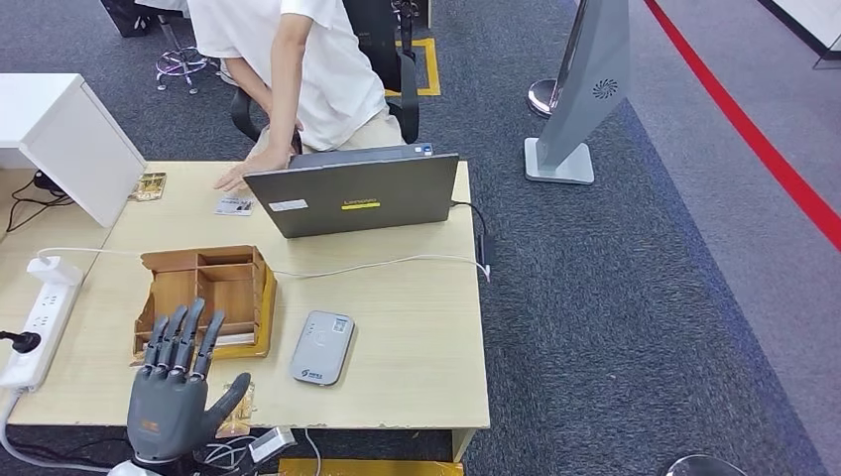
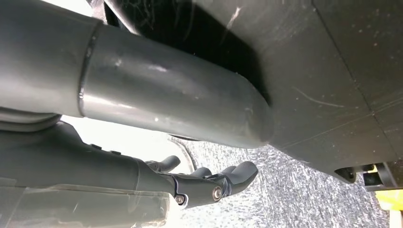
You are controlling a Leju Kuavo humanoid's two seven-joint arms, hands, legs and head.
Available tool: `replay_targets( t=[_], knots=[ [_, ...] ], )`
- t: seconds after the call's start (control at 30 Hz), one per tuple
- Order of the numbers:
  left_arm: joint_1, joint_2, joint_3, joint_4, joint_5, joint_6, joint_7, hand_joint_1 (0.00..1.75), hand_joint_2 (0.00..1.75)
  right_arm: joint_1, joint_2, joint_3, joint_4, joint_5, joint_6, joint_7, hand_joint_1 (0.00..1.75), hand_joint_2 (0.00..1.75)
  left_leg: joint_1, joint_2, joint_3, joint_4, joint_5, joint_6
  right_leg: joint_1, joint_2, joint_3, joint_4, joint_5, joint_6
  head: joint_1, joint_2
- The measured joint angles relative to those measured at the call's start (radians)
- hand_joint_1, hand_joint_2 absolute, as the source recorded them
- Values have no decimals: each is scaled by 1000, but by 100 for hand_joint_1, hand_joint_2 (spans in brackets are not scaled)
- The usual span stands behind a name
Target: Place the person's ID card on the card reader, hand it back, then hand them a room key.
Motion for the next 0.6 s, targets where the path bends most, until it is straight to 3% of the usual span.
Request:
replay_targets(
  t=[0.07, 0.3, 0.6],
  knots=[
    [3, 2, 0, 47, 17, 0, -8, 0, 175, 0, 0, 7, 0, 0, 1, -3, 0, 0, 0, 0, 0, 0, 0, 0, 0, 0, 0, 0, 0, 0, 0, 0],
    [3, -22, 24, 197, 49, 0, -82, 0, 175, 0, 0, 28, 0, 1, 2, -13, 0, 0, 0, 0, 0, 0, 0, 0, 0, 0, 0, 0, 0, 0, 0, 0],
    [-4, -78, 135, 303, 25, 1, -134, 0, 175, 0, 0, 56, 0, 1, -1, -4, 0, 0, 0, 0, 0, 0, 0, 0, 0, 0, 0, 0, 0, 0, 0, 0]
  ],
)
